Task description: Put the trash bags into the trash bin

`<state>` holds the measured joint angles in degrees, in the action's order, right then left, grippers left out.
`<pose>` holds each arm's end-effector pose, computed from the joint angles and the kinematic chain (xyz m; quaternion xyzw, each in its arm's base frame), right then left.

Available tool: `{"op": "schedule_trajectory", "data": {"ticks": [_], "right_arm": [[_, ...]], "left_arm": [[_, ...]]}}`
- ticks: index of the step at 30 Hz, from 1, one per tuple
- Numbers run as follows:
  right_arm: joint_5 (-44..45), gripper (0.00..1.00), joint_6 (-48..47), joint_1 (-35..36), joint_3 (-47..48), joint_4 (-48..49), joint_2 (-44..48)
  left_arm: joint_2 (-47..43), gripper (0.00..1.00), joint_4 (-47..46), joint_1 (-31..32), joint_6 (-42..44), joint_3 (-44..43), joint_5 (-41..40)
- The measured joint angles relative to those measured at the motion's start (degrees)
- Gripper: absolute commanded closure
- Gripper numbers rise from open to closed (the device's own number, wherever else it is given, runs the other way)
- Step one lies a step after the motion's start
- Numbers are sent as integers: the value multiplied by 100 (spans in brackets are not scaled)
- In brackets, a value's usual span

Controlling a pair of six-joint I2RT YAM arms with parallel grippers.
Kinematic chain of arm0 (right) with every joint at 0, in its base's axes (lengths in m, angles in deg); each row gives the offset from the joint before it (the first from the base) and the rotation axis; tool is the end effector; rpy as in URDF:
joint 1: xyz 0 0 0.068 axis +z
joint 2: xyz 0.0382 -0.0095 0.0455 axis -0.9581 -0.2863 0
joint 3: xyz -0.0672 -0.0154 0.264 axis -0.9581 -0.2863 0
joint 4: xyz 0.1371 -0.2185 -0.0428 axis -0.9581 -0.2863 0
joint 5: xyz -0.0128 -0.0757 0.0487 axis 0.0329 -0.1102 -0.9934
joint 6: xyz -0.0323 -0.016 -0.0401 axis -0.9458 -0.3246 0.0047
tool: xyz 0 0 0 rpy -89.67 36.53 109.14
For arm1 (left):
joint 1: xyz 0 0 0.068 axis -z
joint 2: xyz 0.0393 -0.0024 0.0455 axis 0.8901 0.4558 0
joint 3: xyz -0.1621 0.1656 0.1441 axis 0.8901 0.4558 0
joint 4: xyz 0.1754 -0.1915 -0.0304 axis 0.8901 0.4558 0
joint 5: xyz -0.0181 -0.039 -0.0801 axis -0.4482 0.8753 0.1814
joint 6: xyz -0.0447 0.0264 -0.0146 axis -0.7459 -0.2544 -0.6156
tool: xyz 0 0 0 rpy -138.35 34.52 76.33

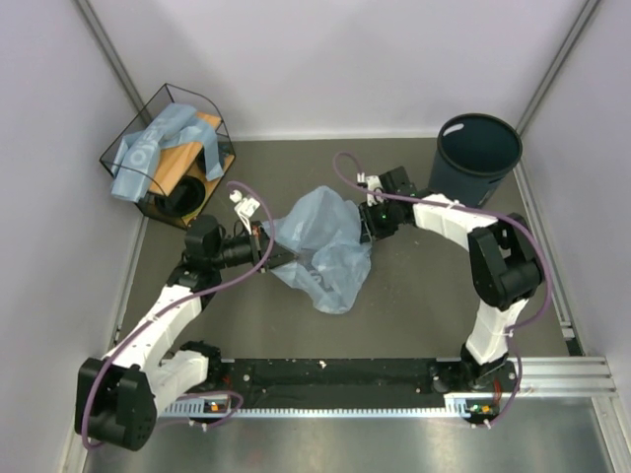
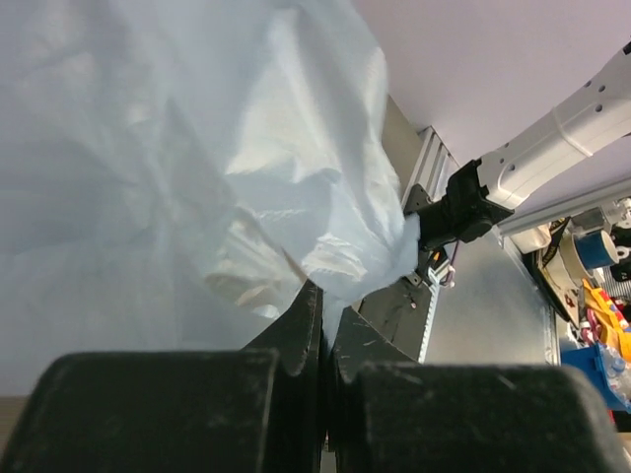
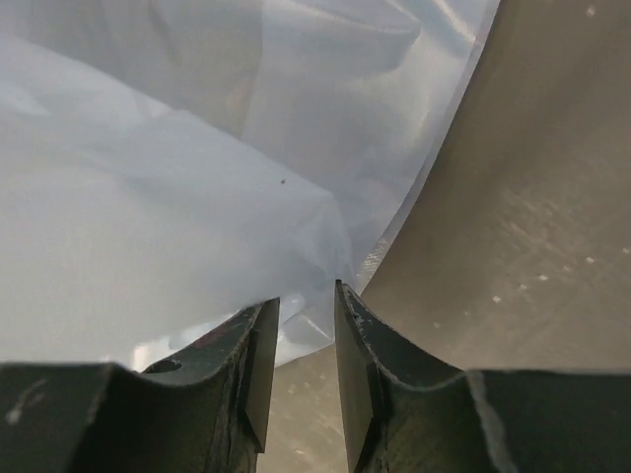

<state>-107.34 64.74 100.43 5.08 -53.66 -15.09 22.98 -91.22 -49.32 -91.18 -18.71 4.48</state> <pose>0.3331 0.1836 0.1939 -0.2310 0.9175 0.2339 0.2239 0.1987 -0.0782 0.2617 0.1751 0.7315 -0.5500 0.3630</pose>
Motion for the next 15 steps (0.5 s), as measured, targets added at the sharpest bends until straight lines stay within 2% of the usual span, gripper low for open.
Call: {"op": "schedule_trajectory", "data": {"ticks": [5,9,12,13,15], "right_arm": [[-352,70,-214,-107,-13,-240,243],[-702,69,271,103,-190,-249,1270],[-859,56,824,356,-492,-11,2227],[-892,46,1019,470,-638,120,2485],[-885,44,1419,706,-953,402,2826]], "left_arm": [[282,100,-15,-26,-61,0,-61],[498,100,-170,-42,-275,17,-72],[621,100,-356,-42,-431,46,-68],[671,100,-411,-42,-485,48,-68],[730,100,-514,-42,-568,52,-70]]}}
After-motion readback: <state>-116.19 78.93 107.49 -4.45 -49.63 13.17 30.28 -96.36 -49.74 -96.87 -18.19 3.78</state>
